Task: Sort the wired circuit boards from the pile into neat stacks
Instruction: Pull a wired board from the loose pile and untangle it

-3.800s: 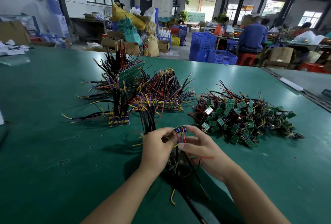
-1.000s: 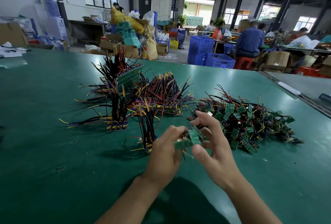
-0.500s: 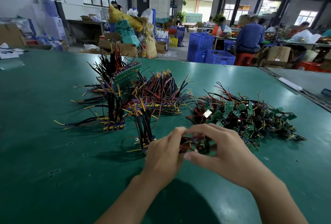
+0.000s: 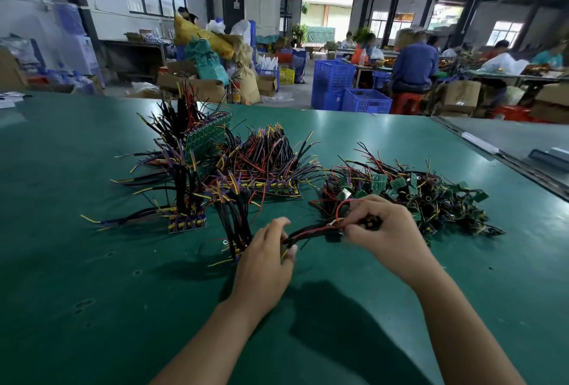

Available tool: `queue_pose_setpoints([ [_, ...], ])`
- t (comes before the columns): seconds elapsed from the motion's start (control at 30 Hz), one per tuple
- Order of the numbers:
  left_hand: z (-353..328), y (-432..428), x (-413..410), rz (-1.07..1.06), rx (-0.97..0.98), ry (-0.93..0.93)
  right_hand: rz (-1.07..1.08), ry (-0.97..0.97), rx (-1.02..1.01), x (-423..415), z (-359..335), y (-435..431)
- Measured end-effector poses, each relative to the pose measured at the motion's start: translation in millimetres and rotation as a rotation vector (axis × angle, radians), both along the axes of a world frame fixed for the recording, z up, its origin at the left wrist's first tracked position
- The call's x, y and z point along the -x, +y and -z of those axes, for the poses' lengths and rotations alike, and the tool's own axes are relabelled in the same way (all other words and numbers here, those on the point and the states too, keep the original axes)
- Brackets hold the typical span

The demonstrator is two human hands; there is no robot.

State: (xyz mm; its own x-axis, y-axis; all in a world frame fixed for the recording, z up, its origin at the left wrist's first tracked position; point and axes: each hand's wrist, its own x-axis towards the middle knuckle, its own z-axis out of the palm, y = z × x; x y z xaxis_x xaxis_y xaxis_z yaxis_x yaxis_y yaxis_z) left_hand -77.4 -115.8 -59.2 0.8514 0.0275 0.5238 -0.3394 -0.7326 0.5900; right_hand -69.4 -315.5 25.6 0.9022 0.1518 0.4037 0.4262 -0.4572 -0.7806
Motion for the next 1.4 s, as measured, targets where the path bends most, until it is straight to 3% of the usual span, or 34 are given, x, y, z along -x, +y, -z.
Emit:
queue_pose_setpoints([
  [0.1,7,-1,-6,-0.047,0.035,0.088,0.119,-0.034,-0.099,-12,-8,-10],
  [0.23,9,-4,-9,-0.037,-0.018,0.105,0.374,-0.273,-0.221,-36,-28,-10],
  [0.37,11,-5,-8,-0.007,-0.033,0.134,0.483,-0.409,-0.198,-81,-40,5],
  [0.57,12,-3,-9,0.021,-0.064,0.163,0.276,-0.465,0.38,-129,-10,-3],
  [0.73,12,-3,-9,0.013,-0.09,0.168,0.46,-0.266,0.735,-137,11,-5],
  [0.87,12,-2,-7,0.027,-0.087,0.166,0.543,-0.31,0.83,-133,11,1],
  [1.07,7,-2,-3,0.035,-0.056,0.15,0.549,-0.182,1.078,-123,19,5],
  [1.23,-4,-2,9,0.029,-0.002,-0.109,0.541,-0.094,1.051,-116,11,7],
  [1.33,-16,5,16,-0.175,0.207,-0.353,0.581,-0.084,0.876,-106,17,18],
  [1.4,-19,15,17,-0.339,0.361,-0.408,0.593,-0.083,0.719,-94,25,31],
])
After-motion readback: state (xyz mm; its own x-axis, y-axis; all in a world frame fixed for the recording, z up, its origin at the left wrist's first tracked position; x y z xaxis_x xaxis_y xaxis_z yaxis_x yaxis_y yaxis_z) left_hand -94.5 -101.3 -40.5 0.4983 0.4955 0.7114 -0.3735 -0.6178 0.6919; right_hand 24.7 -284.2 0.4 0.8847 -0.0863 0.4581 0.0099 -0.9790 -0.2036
